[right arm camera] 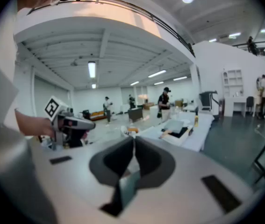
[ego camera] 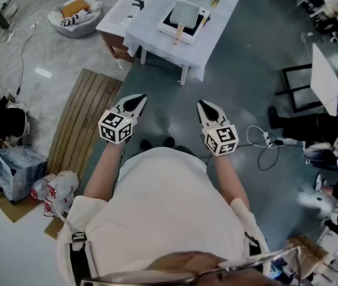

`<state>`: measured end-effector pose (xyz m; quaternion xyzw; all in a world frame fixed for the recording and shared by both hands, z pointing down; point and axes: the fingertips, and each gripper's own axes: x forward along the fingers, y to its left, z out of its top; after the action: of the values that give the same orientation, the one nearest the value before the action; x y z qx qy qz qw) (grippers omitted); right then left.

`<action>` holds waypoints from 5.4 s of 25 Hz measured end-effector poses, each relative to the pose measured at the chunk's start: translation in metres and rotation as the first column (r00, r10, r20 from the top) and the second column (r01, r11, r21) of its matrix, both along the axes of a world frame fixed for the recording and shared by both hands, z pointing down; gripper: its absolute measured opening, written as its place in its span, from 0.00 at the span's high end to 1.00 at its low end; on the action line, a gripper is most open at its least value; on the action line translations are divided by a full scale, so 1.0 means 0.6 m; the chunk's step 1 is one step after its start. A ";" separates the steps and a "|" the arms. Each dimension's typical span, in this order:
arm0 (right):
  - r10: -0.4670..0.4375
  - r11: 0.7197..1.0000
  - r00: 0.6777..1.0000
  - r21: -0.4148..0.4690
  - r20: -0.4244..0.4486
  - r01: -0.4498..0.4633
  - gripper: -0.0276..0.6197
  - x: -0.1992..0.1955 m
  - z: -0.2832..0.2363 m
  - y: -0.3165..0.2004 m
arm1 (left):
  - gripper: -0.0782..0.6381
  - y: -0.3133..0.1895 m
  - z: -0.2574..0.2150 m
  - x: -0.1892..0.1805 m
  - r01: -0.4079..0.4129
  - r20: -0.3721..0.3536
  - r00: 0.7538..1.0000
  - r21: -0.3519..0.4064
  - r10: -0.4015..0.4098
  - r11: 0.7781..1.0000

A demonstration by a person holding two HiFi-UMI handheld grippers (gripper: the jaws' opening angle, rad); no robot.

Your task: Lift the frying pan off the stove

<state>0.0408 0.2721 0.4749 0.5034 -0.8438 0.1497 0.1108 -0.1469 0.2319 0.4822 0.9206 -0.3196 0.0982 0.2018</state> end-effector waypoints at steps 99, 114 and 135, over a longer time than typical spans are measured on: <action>-0.144 0.891 0.967 -0.398 0.211 0.219 0.90 0.053 0.229 -0.684 | 0.85 -0.674 0.215 0.199 -0.105 0.007 0.993 -0.351 0.115 0.930; -0.189 0.739 0.888 -0.535 0.419 0.409 0.69 0.032 0.345 -0.702 | 0.65 -0.731 0.325 0.279 -0.080 -0.025 0.996 -0.614 0.082 0.786; -0.104 0.607 0.786 -0.587 0.609 0.535 0.55 -0.058 0.408 -0.705 | 0.48 -0.727 0.438 0.374 -0.307 -0.224 0.949 -0.817 0.222 0.488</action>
<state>0.0061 -0.1508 0.7197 0.1882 -0.7852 0.5817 0.0986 0.0775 -0.2045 0.7447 0.7492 -0.0777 0.2293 0.6166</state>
